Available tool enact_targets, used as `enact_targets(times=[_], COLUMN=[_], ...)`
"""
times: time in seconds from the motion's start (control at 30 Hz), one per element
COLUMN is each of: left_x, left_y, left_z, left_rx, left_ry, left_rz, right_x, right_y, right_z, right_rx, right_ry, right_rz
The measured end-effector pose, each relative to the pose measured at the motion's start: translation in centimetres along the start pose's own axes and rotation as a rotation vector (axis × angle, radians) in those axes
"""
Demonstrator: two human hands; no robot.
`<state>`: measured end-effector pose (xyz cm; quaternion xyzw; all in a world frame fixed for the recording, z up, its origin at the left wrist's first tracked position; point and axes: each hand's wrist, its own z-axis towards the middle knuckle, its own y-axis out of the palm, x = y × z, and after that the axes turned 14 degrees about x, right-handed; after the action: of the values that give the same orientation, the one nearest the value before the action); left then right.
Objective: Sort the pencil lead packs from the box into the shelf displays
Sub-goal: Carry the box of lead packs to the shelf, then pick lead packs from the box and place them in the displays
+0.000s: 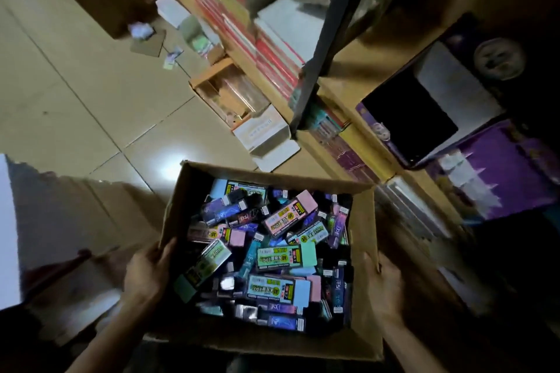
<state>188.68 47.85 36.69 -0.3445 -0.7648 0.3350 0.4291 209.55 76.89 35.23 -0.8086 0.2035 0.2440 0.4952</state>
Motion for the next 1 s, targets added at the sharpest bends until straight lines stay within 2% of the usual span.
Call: enact_targets(times=[0.2,0.4,0.5,0.6,0.77,0.9,1.0], left_x=[-5.9,-10.6,-12.3,-13.2,-14.5,-16.8,-19.3], left_y=[13.7,26.1,30.5,33.3,34.9,35.5,35.8], left_z=[4.5,8.9,10.7,12.1,13.1,13.9,13.2], left_rx=[0.013,0.079,0.108,0.126,0.112,0.048,-0.004], left_ry=[-0.109,-0.175,-0.150,-0.080,0.037,0.105,0.058], left_rz=[-0.181,-0.236,-0.222,-0.167,-0.182,-0.173,-0.188], right_x=[7.4,13.2,15.7,17.1,18.6,19.6,19.8], right_y=[9.5,17.1,20.6,23.5,25.9,26.8,26.8], right_z=[8.0,14.0,15.9,17.3,18.5,18.8,19.1], right_rx=[-0.029,0.076,0.173,0.245,0.226,0.155,0.070], right_ry=[-0.069,-0.126,-0.162,-0.149,-0.099,-0.128,-0.173], right_rz=[0.001,0.052,0.004,-0.056,-0.020,-0.079,-0.119])
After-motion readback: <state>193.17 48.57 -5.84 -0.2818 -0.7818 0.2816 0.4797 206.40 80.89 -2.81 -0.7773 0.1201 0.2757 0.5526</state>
